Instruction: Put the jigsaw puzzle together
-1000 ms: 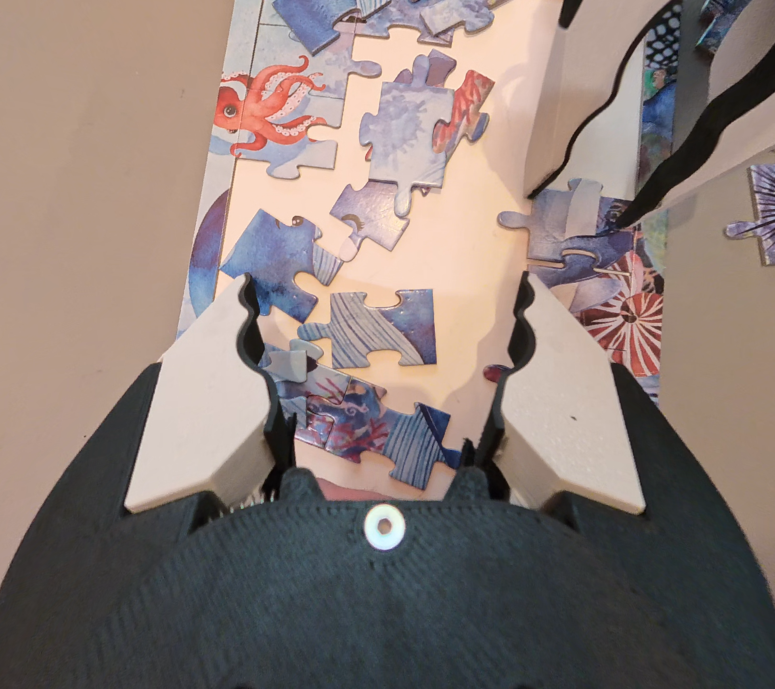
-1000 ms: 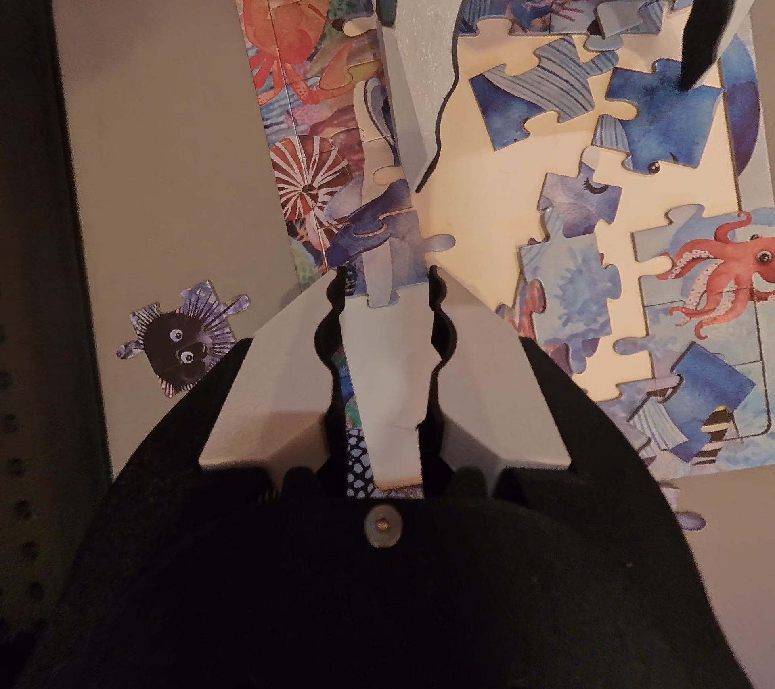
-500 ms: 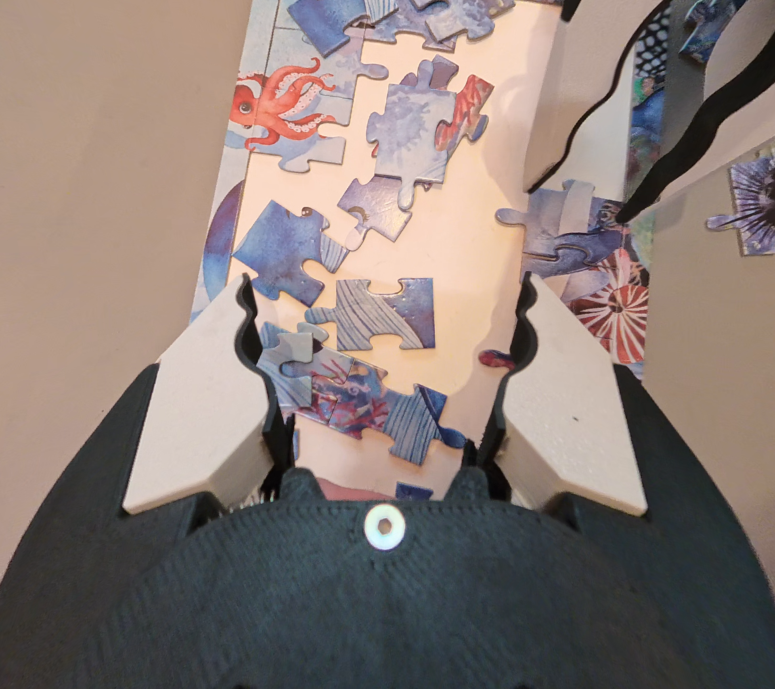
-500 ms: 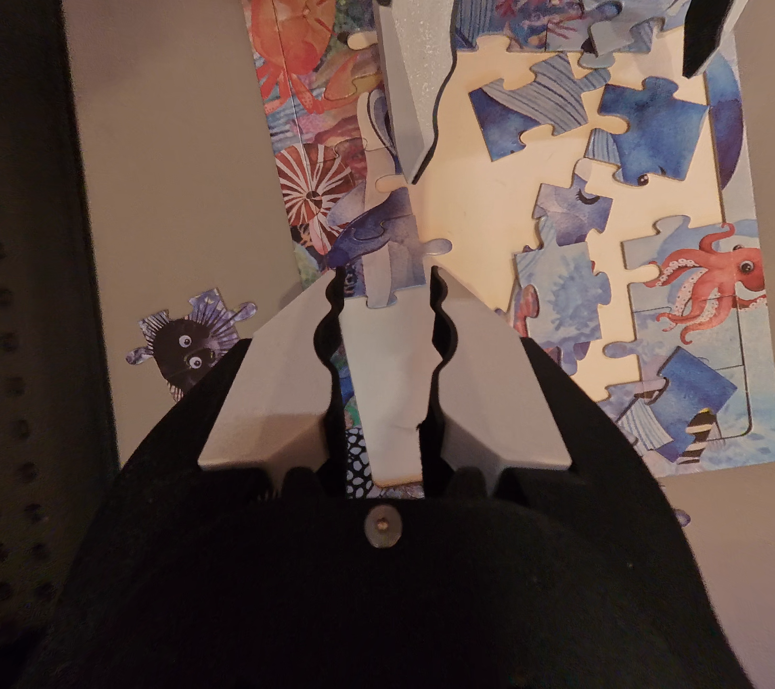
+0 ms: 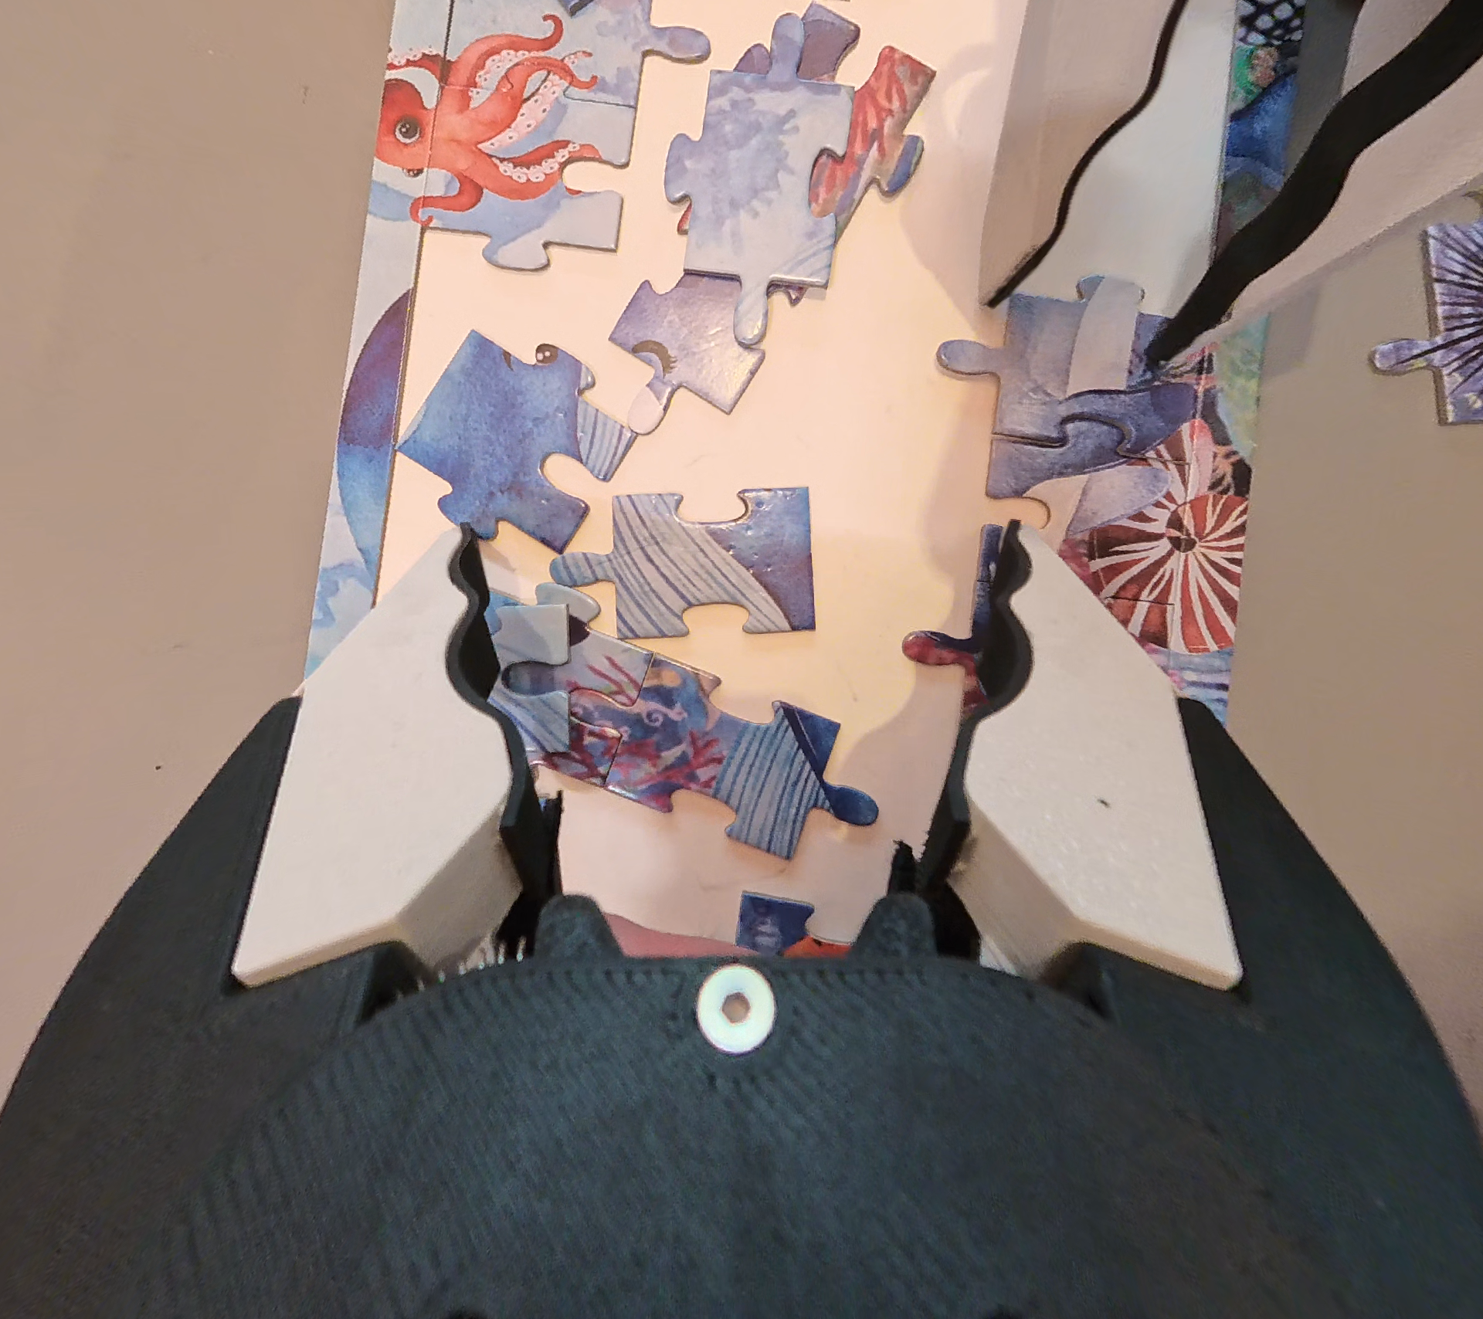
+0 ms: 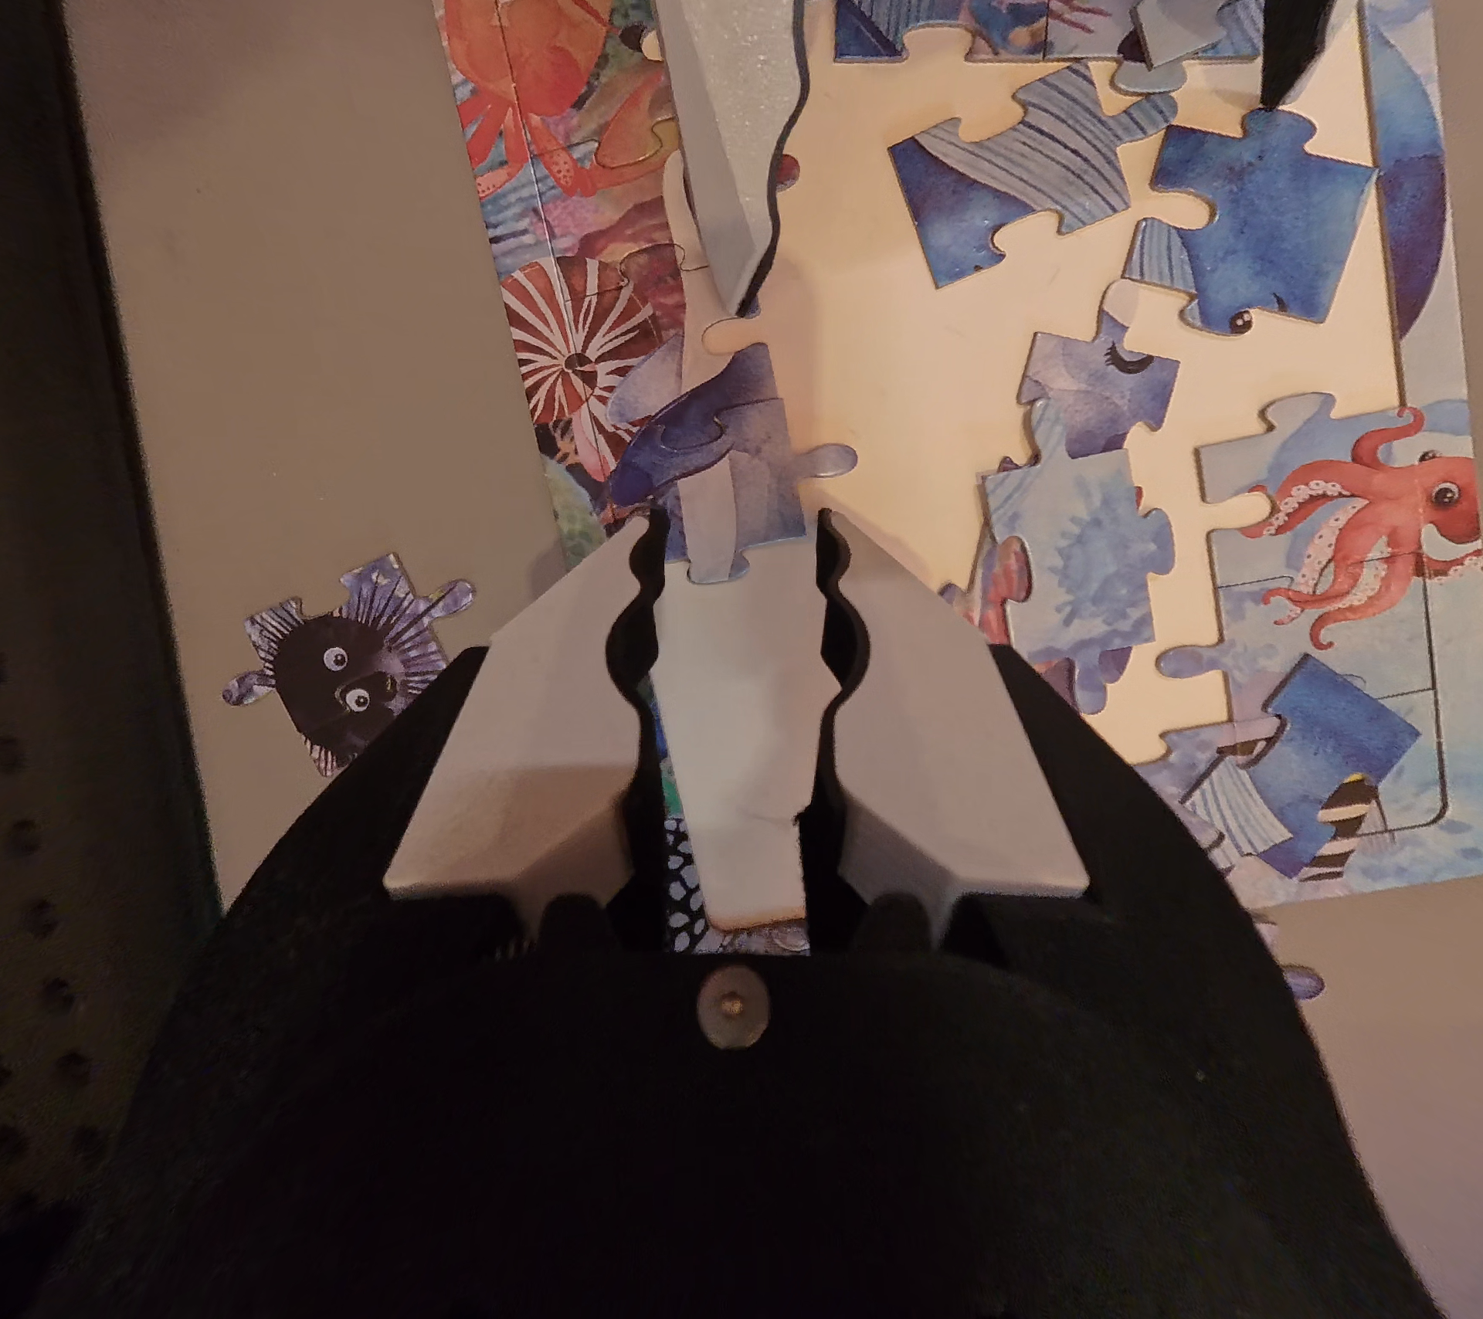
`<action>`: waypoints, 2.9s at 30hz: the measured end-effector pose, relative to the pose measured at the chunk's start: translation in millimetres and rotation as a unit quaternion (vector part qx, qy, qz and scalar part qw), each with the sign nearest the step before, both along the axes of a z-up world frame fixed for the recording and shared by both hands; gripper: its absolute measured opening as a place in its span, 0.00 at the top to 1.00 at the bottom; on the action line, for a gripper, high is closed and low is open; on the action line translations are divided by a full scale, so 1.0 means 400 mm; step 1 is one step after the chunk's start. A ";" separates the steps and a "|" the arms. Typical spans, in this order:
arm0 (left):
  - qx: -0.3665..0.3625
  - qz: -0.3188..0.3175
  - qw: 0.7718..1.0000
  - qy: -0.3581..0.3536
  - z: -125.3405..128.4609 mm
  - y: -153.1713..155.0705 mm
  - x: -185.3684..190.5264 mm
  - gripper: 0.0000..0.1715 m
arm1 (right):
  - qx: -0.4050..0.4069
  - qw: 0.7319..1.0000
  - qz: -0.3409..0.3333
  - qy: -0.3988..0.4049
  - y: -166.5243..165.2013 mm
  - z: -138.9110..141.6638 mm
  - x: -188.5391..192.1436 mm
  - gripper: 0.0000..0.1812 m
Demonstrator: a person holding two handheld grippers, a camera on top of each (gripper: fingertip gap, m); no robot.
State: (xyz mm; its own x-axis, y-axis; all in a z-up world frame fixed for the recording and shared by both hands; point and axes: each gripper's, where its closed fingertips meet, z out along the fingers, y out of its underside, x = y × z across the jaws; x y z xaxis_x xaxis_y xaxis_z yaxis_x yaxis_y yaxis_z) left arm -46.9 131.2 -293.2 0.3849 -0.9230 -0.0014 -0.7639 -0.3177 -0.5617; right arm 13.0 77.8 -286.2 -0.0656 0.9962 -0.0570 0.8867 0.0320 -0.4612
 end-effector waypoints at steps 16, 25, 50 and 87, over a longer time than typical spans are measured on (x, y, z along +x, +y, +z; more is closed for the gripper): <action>0.002 0.001 1.000 0.008 -0.008 0.004 0.005 0.26 | -0.001 1.000 0.009 -0.014 -0.017 0.000 -0.001 0.79; 0.002 0.001 1.000 0.007 -0.008 0.007 0.003 0.26 | 0.039 0.999 0.017 0.025 -0.015 0.044 -0.045 0.98; 0.003 0.000 1.000 0.005 -0.009 0.015 0.005 0.26 | 0.037 0.998 0.030 0.027 -0.056 0.043 -0.047 1.00; -0.004 0.018 1.000 0.014 -0.002 0.020 -0.059 0.26 | -0.009 0.986 -0.164 -0.007 -0.008 0.007 0.037 0.97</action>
State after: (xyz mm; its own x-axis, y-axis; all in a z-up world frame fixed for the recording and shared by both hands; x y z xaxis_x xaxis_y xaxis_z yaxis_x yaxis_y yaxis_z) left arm -70.3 139.3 -293.9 0.4182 -0.9083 -0.0063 -0.7675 -0.3496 -0.5374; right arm 27.9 74.7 -283.4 0.2601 0.9628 -0.0728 0.8546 -0.2646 -0.4469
